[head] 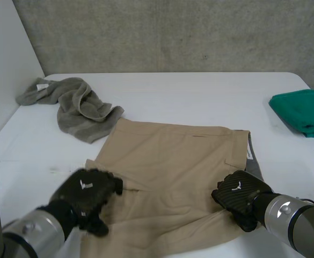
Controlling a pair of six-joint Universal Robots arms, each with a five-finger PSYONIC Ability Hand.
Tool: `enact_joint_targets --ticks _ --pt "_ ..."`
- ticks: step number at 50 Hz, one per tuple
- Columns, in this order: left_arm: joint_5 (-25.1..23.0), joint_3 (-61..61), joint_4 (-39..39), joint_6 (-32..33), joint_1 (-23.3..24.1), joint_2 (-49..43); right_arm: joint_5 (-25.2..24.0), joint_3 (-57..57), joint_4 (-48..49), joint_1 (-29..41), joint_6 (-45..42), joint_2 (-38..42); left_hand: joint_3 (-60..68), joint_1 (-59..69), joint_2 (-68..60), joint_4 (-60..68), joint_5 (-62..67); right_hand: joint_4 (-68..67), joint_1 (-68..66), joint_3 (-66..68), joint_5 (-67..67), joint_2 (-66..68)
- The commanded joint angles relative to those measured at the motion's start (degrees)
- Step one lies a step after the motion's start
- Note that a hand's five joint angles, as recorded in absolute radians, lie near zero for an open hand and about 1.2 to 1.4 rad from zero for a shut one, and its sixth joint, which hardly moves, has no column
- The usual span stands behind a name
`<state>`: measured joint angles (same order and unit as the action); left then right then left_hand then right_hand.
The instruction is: Fold the laundry.
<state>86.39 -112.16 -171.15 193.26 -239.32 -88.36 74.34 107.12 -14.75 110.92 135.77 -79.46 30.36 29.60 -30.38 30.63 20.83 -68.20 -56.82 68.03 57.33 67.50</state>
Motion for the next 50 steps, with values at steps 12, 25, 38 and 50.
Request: enact_joint_targets --ticks 12,25,38,50 --pt "0.45 -4.91 -0.94 -0.69 2.89 -3.13 0.45 0.64 1.92 -0.09 0.46 -1.14 9.63 10.38 -9.61 9.36 9.15 -11.80 -23.18 11.97 12.67 12.50" --pt "0.62 -7.19 -2.17 -0.69 3.95 -2.87 0.63 0.72 2.79 -0.09 1.60 -1.14 9.63 10.38 -9.61 9.36 9.15 -11.80 -23.18 11.97 12.67 12.50" --pt "0.71 -7.81 -6.21 -0.25 5.44 -3.92 0.80 0.72 3.76 -0.09 2.48 -1.05 40.22 40.97 -40.19 39.94 39.74 -11.80 -23.18 11.97 12.67 12.50" --pt "0.89 2.29 -15.62 2.74 5.09 -9.72 0.89 -5.95 6.22 0.18 2.83 0.00 49.64 50.40 -49.62 49.37 49.17 -11.80 -23.18 11.97 12.67 12.50"
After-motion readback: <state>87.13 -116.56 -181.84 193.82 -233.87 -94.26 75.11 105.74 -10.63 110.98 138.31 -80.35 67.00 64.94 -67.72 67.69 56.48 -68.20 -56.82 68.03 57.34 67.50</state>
